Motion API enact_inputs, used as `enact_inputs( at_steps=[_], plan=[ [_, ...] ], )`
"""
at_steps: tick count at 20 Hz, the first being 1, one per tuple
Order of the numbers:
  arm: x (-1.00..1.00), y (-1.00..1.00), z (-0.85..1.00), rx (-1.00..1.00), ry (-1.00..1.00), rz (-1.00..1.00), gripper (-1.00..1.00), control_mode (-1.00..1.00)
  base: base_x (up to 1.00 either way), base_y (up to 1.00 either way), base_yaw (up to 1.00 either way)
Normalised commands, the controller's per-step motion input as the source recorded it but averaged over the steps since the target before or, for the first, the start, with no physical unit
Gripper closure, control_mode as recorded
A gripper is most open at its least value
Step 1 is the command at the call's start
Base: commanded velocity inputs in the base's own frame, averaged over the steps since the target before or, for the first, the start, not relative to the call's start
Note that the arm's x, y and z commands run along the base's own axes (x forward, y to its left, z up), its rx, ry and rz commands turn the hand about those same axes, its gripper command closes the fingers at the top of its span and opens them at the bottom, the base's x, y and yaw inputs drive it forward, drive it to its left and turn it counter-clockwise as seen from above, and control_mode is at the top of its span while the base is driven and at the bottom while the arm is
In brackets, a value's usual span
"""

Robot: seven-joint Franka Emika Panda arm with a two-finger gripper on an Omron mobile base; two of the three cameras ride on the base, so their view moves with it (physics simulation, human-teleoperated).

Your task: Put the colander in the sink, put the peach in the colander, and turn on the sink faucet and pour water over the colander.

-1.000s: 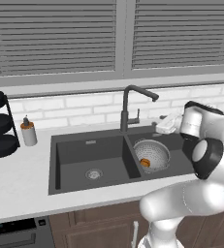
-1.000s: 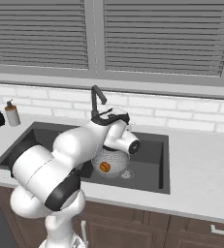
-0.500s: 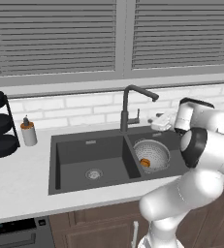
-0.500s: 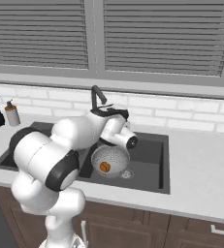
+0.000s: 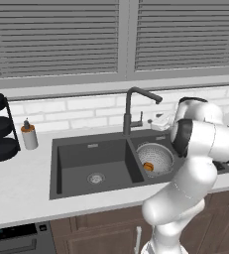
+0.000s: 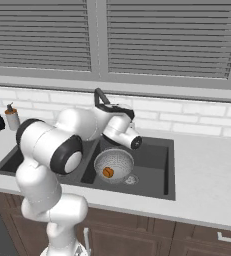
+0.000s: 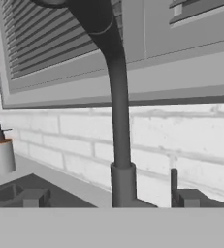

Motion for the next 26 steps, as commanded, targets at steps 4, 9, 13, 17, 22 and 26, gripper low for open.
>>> enact_inputs(
  at_steps=[4,9,13,17,22,26],
  plan=[
    [0.16,-0.05,-0.14,0.00,-0.04,0.00,-1.00,-1.00,0.00,0.00,0.00],
    [0.07,-0.10,-0.08,0.02,-0.07,0.00,-1.00,-1.00,0.00,0.00,0.00],
    [0.07,-0.09,-0.05,0.03,-0.08,0.01,-1.00,-1.00,0.00,0.00,0.00],
    [0.19,0.00,0.00,0.03,-0.06,0.01,-1.00,-1.00,0.00,0.00,0.00],
    [0.17,0.02,-0.05,0.02,-0.07,0.03,-1.00,-1.00,0.00,0.00,0.00],
    [0.07,0.16,-0.14,0.00,-0.06,0.04,-1.00,-1.00,0.00,0.00,0.00]
  ],
)
